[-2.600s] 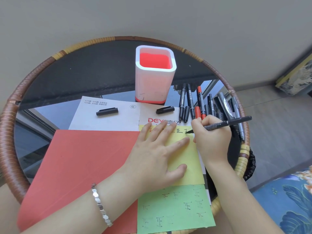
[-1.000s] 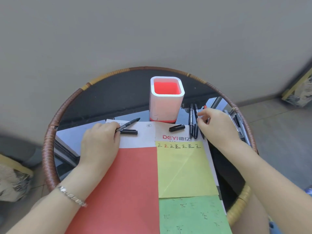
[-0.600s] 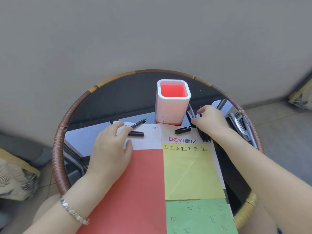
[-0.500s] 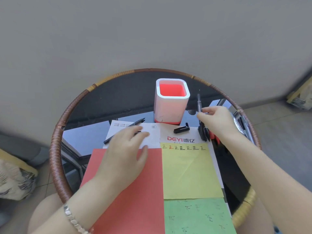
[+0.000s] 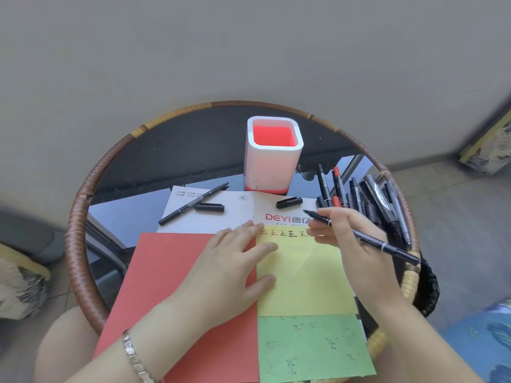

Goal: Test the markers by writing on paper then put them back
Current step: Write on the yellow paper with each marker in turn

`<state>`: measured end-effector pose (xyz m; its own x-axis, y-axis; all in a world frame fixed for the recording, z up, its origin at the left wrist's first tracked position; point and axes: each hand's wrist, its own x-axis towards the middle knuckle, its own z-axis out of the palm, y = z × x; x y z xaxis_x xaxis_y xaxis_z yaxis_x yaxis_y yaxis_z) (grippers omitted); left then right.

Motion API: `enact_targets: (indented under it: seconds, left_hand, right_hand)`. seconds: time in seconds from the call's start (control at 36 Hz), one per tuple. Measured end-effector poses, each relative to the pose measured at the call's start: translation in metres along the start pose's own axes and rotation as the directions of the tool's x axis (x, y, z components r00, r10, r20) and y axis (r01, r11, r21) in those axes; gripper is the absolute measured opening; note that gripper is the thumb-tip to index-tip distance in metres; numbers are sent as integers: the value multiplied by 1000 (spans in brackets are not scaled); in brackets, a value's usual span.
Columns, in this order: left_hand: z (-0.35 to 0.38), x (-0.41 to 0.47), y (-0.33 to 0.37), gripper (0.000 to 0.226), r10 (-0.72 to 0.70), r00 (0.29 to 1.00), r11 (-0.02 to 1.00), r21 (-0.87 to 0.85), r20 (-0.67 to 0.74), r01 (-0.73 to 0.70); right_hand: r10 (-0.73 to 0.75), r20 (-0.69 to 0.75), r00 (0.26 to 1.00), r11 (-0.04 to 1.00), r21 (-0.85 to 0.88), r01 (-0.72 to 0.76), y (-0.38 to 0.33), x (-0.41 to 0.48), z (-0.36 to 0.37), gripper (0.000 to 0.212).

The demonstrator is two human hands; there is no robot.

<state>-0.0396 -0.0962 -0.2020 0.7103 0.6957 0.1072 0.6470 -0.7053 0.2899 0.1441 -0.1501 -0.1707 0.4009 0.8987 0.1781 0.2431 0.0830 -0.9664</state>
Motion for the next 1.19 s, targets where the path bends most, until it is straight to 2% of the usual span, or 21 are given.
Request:
enact_targets:
  seconds: [0.08, 0.17, 0.33, 0.42, 0.53, 0.78, 1.19]
  left_hand:
    - [6, 0, -2, 37, 38, 999, 999, 19, -25, -38]
    - [11, 0, -4, 35, 48, 998, 999, 0, -40, -48]
    - [14, -2, -6, 34, 32, 998, 997, -74, -62, -37]
    - [13, -2, -7, 34, 21, 998, 993, -117, -59, -28]
    - [13, -1, -7, 36, 11, 999, 992, -128, -49, -17]
    - [12, -3, -8, 44, 1, 1000, 991, -135, -18, -4]
    - [11, -2, -10, 47, -16, 1000, 975, -220, -5, 14]
  right_hand:
    - [119, -49, 992, 992, 43, -117, 2, 1, 7, 19]
    - [173, -75, 982, 984, 52, -170, 4, 4, 13, 15]
    - [210, -120, 970, 978, 47, -205, 5, 13, 32, 30]
    - [192, -144, 971, 981, 46, -187, 6, 19, 43, 36]
    - [162, -170, 972, 984, -41, -171, 13, 23, 57, 40]
    - [112, -237, 965, 986, -94, -138, 24, 20, 64, 40]
    - [71, -230, 971, 982, -153, -108, 26, 16, 71, 35]
